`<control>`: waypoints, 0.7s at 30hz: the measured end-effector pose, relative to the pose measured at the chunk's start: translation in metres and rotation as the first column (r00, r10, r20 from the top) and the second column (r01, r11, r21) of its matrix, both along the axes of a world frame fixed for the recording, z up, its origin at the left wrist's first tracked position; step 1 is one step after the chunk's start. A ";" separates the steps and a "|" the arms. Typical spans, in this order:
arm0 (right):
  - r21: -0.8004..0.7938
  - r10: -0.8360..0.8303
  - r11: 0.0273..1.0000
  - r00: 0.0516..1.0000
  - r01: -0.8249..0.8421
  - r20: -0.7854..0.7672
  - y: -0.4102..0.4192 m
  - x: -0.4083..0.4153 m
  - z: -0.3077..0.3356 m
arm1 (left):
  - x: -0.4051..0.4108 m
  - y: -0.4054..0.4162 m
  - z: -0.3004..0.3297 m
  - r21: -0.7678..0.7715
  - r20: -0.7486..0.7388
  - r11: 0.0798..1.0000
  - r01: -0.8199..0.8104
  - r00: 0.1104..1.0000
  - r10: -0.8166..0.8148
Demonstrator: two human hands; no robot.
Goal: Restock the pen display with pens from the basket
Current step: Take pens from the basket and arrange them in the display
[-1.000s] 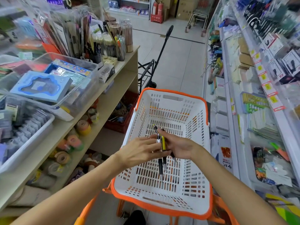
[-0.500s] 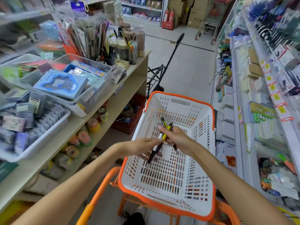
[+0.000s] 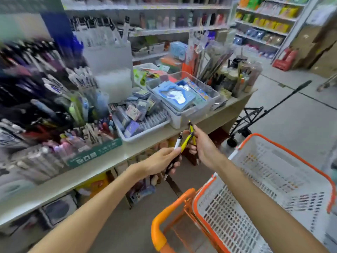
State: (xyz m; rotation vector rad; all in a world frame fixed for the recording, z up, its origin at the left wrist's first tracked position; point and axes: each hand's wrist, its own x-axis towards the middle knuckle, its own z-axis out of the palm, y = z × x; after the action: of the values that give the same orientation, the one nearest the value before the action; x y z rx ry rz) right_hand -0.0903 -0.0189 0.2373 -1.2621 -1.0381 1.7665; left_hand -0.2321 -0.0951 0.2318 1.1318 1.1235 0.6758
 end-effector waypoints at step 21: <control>0.231 0.335 0.925 0.934 -0.302 -0.121 -0.077 -0.354 0.085 | -0.334 -0.131 0.080 0.101 -0.051 0.789 -0.605 0.789 0.612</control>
State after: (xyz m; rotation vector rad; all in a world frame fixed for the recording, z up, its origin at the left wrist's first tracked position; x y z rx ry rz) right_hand -0.4442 -0.0955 0.3223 -0.8427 -1.3558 1.9024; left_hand -0.5657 -0.2257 0.3121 0.8527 1.5678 1.1945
